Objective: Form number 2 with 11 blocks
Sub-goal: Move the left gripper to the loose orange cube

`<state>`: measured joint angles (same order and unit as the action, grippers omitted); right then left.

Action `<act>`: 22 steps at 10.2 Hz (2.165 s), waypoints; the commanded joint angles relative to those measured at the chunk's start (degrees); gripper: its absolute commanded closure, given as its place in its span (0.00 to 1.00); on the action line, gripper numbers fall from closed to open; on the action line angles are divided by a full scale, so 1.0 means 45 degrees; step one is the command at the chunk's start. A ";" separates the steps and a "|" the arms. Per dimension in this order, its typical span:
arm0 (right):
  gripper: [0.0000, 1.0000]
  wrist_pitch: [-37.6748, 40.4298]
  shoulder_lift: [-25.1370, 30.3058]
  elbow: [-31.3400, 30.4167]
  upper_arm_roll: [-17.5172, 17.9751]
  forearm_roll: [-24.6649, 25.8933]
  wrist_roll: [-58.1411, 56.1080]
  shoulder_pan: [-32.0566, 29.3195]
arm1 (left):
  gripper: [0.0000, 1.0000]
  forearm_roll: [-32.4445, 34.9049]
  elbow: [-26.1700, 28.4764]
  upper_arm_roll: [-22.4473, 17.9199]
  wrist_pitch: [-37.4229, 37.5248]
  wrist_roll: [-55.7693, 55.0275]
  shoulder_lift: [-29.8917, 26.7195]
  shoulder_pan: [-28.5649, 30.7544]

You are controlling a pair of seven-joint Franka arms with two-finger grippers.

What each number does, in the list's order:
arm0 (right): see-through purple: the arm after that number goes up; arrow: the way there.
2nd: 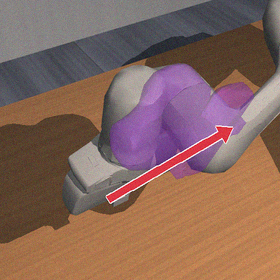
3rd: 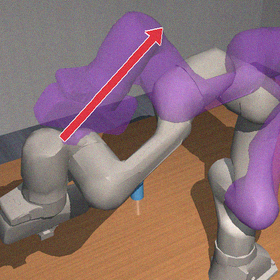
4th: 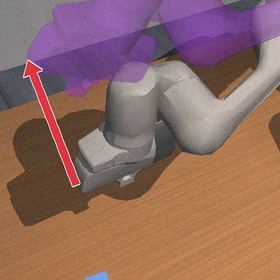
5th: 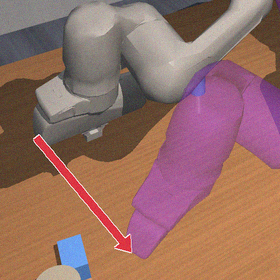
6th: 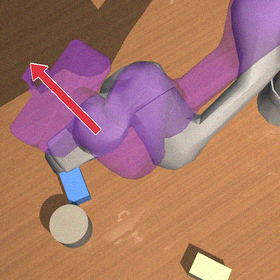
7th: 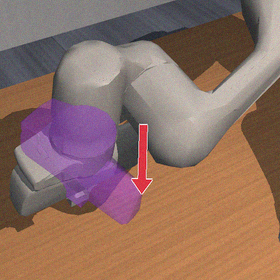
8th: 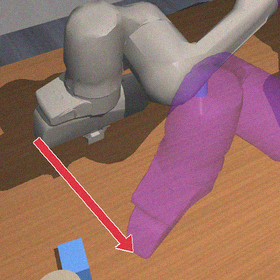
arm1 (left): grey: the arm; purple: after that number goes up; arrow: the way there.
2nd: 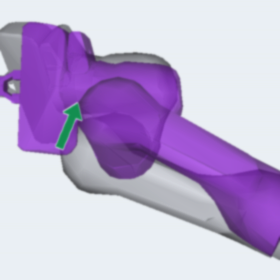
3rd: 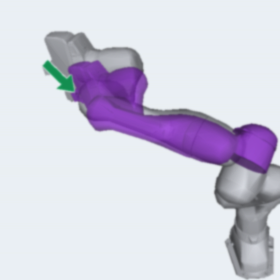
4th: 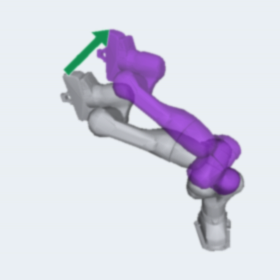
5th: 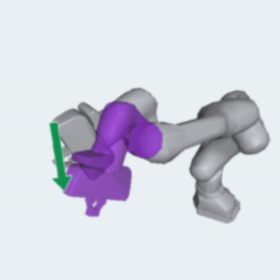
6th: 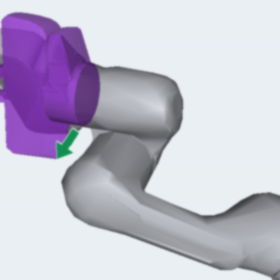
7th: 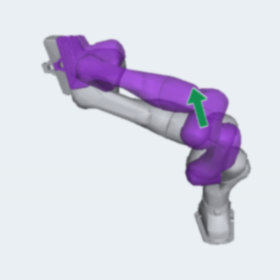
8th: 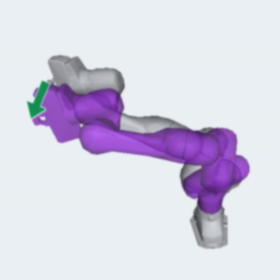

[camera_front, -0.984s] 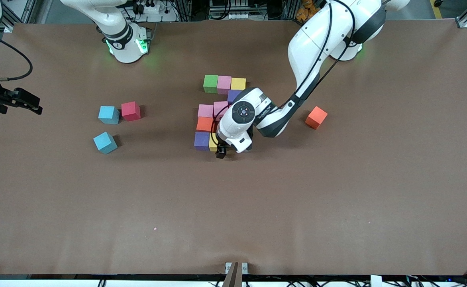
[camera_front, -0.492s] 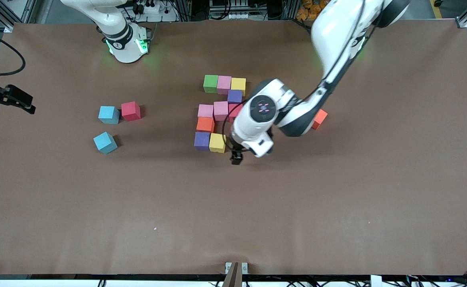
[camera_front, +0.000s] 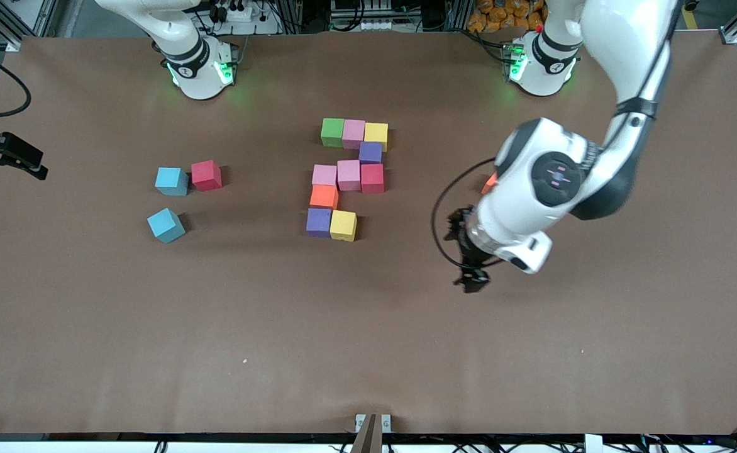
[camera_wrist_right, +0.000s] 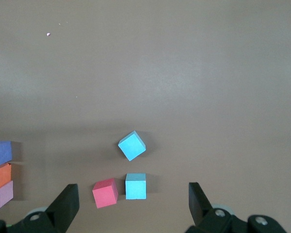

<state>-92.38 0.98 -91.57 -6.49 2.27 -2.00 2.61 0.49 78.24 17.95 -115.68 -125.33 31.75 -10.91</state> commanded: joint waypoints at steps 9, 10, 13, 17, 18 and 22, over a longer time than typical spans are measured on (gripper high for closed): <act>0.00 0.0120 -0.0121 0.0114 0.0037 -0.0230 -0.0122 -0.0481 | 0.00 0.0476 0.0992 0.0093 0.0549 0.1777 -0.0160 0.3615; 0.00 0.0119 -0.0121 0.0114 0.0037 -0.0230 -0.0142 -0.0443 | 0.00 0.0476 0.0993 0.0093 0.0569 0.1797 -0.0141 0.4003; 0.00 -0.0329 -0.0121 0.0153 0.0076 -0.0230 -0.0103 -0.0091 | 0.00 0.0476 0.1168 0.0093 0.0861 0.2634 -0.0160 0.4611; 0.00 -0.0486 -0.0121 0.0153 0.0037 -0.0817 -0.0142 -0.0208 | 0.00 0.0476 0.1712 0.0093 0.0960 0.3727 -0.0179 0.5605; 0.00 -0.0505 -0.0121 0.0153 0.0037 -0.0855 -0.0142 -0.0208 | 0.00 0.0476 0.2179 0.0093 0.0960 0.3885 -0.0238 0.5802; 0.00 -0.0643 -0.0140 0.0095 0.0037 -0.0816 -0.0162 -0.0246 | 0.00 0.0437 0.4697 0.0228 0.0805 0.3867 -0.1620 0.6623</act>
<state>-95.18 0.64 -91.54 -6.35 -0.24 -2.00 2.00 1.40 92.54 17.82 -111.57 -108.14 30.59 17.05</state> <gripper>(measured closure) 0.000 0.000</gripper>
